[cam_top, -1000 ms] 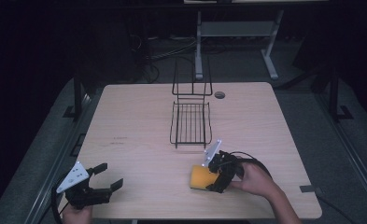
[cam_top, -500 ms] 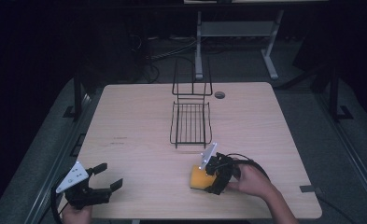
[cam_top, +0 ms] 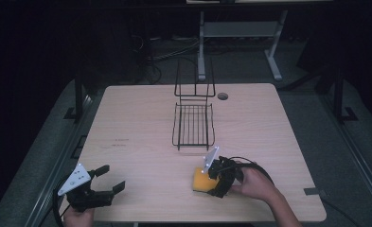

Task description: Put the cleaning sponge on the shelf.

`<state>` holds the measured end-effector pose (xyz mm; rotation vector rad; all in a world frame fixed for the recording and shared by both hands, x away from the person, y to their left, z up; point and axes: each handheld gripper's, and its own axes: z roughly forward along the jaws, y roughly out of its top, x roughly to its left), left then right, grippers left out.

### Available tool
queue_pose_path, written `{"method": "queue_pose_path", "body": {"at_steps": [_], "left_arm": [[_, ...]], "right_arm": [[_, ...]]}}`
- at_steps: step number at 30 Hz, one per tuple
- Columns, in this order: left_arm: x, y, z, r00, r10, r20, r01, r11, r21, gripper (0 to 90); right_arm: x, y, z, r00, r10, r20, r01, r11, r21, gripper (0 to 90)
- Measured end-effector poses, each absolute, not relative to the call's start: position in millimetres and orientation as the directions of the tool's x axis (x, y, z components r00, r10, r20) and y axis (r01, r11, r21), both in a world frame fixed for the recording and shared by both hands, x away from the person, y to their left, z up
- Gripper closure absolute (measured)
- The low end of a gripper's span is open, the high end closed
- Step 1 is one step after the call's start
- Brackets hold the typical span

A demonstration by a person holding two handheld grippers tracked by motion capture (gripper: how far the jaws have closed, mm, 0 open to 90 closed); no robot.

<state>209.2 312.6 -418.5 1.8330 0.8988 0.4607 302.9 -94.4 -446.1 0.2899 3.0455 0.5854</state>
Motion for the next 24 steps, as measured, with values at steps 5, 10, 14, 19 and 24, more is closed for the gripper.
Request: {"method": "queue_pose_path", "body": {"at_steps": [5,10,14,19,24], "left_arm": [[209,312,-418,0.654,0.753,-0.078,0.369,-0.227,0.901,13.4],[209,312,-418,0.652,0.754,-0.080,0.370,-0.225,0.901,13.4],[209,312,-418,0.653,0.753,-0.082,0.371,-0.224,0.901,13.4],[209,311,-417,0.654,0.752,-0.082,0.368,-0.221,0.903,13.4],[209,312,-418,0.654,0.752,-0.085,0.366,-0.217,0.905,13.4]], "right_arm": [[303,-95,-445,-0.983,0.182,0.013,0.174,0.913,0.370,21.3],[305,-95,-439,-0.984,0.178,0.010,0.168,0.907,0.387,21.5],[308,-97,-433,-0.982,0.190,0.013,0.178,0.897,0.405,21.5],[313,-96,-423,-0.981,0.192,0.006,0.177,0.891,0.419,21.4],[318,-93,-412,-0.984,0.180,0.004,0.163,0.880,0.446,21.4]]}}
